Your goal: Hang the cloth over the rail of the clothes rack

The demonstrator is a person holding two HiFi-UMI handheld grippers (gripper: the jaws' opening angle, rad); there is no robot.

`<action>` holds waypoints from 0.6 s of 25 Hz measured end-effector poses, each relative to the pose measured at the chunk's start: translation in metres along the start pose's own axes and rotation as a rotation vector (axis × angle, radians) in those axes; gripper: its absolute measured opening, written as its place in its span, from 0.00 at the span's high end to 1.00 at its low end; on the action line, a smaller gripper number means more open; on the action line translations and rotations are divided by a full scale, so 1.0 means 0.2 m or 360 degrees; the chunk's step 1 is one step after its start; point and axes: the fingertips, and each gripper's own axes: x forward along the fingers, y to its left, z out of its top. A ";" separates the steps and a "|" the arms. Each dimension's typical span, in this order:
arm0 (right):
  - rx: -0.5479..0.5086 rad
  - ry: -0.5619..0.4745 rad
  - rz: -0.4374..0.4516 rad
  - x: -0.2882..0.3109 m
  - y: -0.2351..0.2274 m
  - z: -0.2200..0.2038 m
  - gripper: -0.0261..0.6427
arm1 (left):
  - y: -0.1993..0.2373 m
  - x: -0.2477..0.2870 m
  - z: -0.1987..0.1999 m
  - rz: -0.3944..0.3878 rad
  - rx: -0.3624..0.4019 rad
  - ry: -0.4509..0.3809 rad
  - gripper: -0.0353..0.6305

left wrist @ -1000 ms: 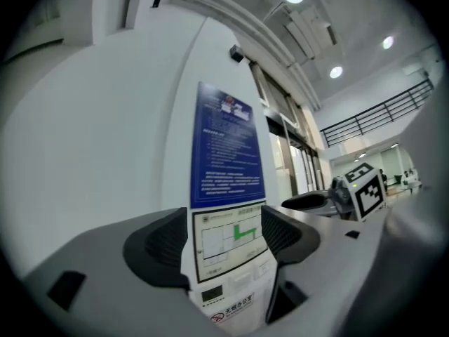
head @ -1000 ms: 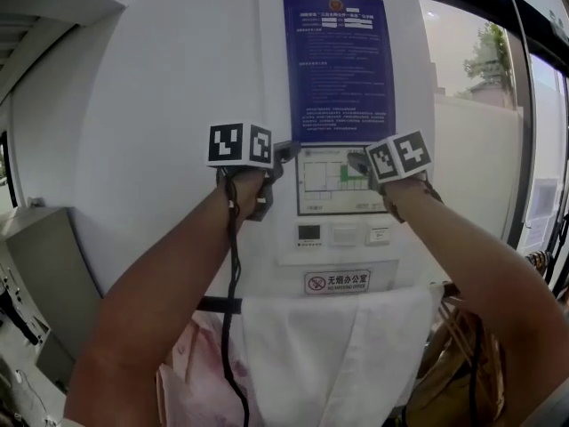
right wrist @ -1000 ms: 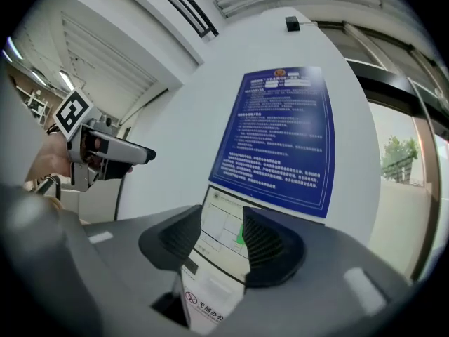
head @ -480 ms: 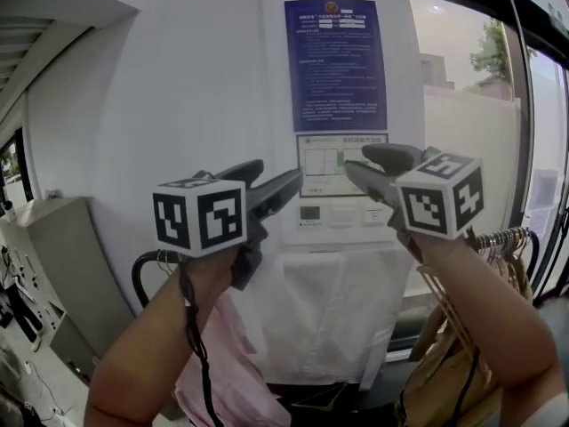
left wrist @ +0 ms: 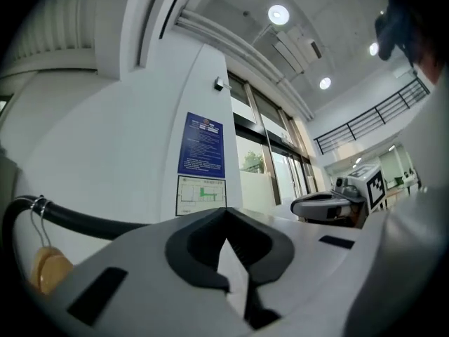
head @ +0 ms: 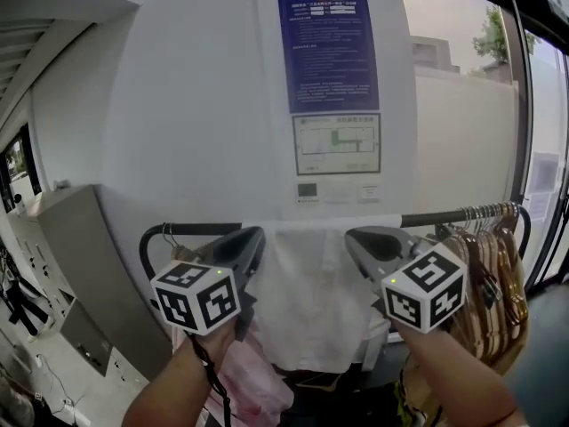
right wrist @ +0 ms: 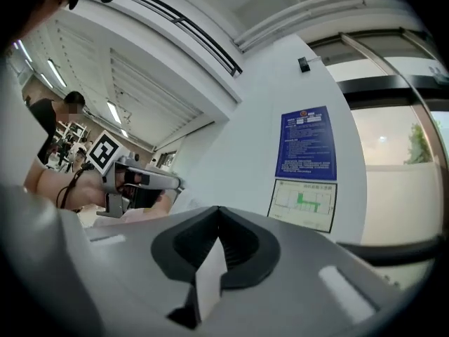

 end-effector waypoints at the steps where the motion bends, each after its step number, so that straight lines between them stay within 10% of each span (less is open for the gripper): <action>1: 0.0037 0.0029 -0.0009 0.01 0.03 -0.07 0.96 | 0.00 -0.03 -0.05 0.0018 0.0030 0.0019 0.94; 8: 0.0097 0.0186 -0.0267 0.13 0.09 -0.33 0.78 | 0.22 -0.12 -0.26 0.0129 -0.0006 0.0024 0.91; 11: 0.0097 0.0200 -0.0362 0.20 0.09 -0.33 0.75 | 0.25 -0.05 -0.33 0.0053 -0.0022 0.0079 0.69; 15: 0.0093 0.0228 -0.0479 0.27 0.05 -0.34 0.74 | 0.23 0.07 -0.39 -0.0057 -0.0056 0.0136 0.64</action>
